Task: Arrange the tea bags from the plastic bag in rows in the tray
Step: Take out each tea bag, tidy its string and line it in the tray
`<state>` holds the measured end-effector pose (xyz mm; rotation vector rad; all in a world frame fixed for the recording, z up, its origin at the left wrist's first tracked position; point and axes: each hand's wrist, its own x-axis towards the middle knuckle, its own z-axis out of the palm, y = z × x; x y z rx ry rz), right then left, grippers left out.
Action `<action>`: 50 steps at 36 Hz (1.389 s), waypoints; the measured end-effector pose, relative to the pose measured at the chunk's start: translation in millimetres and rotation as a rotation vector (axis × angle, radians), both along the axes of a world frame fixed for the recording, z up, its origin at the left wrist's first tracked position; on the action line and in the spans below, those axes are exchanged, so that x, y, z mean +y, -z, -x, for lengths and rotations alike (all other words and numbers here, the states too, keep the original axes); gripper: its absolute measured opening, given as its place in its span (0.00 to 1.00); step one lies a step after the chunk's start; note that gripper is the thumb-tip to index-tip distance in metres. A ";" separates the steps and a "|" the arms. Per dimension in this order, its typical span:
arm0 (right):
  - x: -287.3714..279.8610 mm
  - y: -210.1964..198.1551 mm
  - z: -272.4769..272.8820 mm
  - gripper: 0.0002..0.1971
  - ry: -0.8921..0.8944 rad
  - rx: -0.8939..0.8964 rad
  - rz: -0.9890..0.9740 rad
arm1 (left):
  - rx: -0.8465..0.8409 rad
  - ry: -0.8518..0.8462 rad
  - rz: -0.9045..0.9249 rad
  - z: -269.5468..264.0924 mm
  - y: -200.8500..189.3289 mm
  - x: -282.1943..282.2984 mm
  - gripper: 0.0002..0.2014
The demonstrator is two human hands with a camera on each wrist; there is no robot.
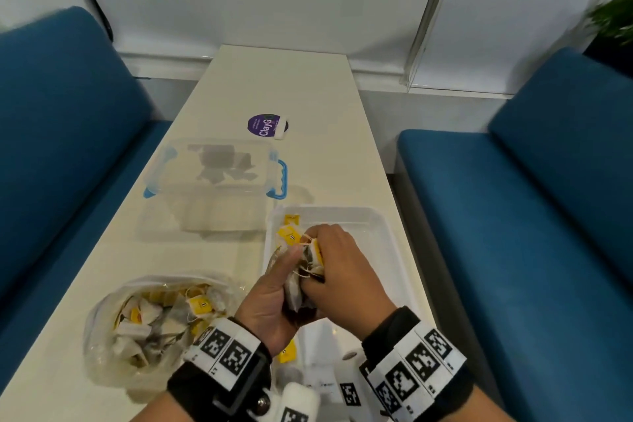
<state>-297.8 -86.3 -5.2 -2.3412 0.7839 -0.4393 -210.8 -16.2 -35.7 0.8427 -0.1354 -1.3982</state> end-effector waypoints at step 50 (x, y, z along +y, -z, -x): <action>-3.8 -10.8 12.8 0.07 0.086 -0.254 -0.602 | 0.333 -0.035 -0.192 -8.9 2.9 16.9 0.18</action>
